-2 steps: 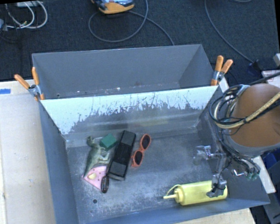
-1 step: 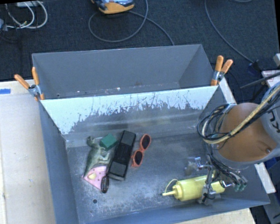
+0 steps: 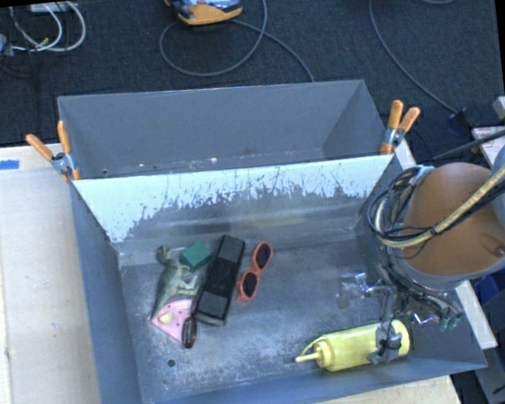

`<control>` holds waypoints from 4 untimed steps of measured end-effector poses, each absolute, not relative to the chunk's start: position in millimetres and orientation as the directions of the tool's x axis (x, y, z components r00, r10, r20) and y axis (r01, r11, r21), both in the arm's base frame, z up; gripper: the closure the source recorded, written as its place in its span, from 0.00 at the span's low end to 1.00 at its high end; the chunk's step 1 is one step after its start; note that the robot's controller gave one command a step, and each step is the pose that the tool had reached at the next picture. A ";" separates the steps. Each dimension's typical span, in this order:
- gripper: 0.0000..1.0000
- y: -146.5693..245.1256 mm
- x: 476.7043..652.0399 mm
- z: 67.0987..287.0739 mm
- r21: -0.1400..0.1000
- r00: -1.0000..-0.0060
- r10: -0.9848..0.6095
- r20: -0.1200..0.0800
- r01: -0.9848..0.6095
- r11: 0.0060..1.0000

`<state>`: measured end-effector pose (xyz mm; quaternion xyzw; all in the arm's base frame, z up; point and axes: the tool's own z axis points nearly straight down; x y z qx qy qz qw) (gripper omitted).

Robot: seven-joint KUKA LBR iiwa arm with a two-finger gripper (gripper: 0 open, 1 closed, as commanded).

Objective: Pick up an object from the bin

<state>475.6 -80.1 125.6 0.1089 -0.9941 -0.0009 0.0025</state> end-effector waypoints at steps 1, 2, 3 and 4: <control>0.00 -87.3 477.2 81.6 0.000 -0.994 -0.110 -0.004 -0.110 0.994; 1.00 -78.5 469.5 69.3 0.003 -0.993 -0.119 0.006 -0.118 0.993; 1.00 -78.5 469.5 69.2 0.003 -0.993 -0.119 0.007 -0.119 0.993; 1.00 -78.1 467.4 75.1 0.005 -0.993 -0.120 0.015 -0.119 0.993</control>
Offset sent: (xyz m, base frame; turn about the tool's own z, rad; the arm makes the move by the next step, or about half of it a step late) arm -0.0057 0.0015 -0.0556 0.1018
